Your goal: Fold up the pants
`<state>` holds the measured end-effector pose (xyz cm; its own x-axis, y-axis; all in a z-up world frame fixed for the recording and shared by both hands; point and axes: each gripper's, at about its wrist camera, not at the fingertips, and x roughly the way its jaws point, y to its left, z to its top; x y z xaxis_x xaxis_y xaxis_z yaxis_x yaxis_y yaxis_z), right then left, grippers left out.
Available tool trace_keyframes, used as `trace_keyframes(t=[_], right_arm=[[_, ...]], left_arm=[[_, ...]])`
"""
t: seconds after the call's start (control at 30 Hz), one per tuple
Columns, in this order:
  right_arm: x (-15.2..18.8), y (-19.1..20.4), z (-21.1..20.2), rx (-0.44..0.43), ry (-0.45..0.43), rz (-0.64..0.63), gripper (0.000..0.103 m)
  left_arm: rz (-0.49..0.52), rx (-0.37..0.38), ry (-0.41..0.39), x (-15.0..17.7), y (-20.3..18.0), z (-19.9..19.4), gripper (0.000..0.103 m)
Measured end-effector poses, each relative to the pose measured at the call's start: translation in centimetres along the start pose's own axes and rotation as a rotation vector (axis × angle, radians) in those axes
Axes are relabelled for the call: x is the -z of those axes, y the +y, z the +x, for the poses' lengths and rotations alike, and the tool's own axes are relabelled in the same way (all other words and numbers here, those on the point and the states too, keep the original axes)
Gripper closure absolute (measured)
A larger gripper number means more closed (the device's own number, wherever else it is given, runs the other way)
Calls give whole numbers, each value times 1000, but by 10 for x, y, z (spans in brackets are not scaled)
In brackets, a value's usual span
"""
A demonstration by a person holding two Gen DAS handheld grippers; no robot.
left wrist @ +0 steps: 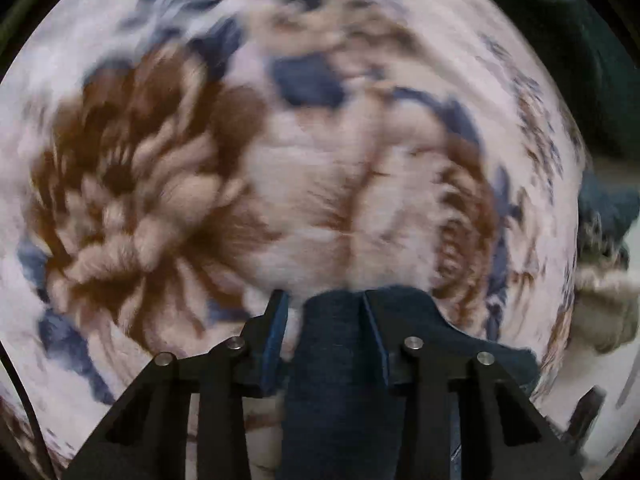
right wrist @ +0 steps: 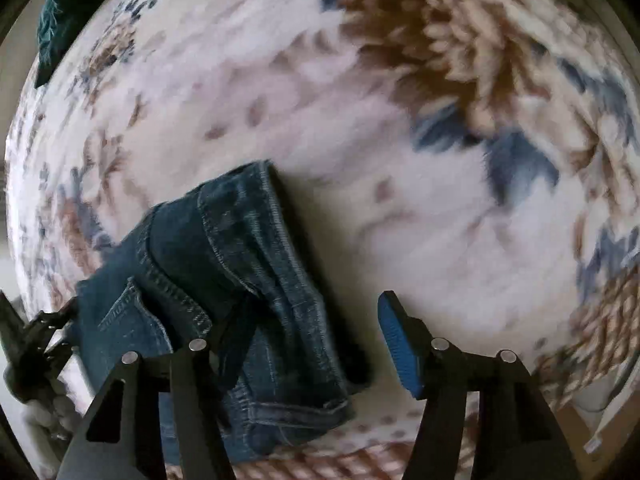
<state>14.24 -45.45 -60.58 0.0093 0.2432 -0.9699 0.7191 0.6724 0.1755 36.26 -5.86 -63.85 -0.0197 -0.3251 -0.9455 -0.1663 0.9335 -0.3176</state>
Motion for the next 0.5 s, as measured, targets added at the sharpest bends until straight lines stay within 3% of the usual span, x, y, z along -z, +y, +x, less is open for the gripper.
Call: trace_keyframes(t=[0.1, 0.2, 0.27, 0.37, 0.5], right_arm=[[2, 5, -6, -1, 24, 3, 39], [11, -2, -27, -91, 14, 67, 38], [27, -11, -44, -119, -1, 112, 33], [56, -28, -53, -155, 23, 198, 32], [78, -34, -15, -293, 158, 268, 32]], left_arm=[[-40, 50, 4, -2, 3, -10, 65], [7, 54, -20, 14, -6, -41, 52], [17, 62, -40, 38, -5, -63, 35], [-6, 58, -12, 72, 8, -69, 35], [-78, 86, 40, 110, 28, -53, 35]])
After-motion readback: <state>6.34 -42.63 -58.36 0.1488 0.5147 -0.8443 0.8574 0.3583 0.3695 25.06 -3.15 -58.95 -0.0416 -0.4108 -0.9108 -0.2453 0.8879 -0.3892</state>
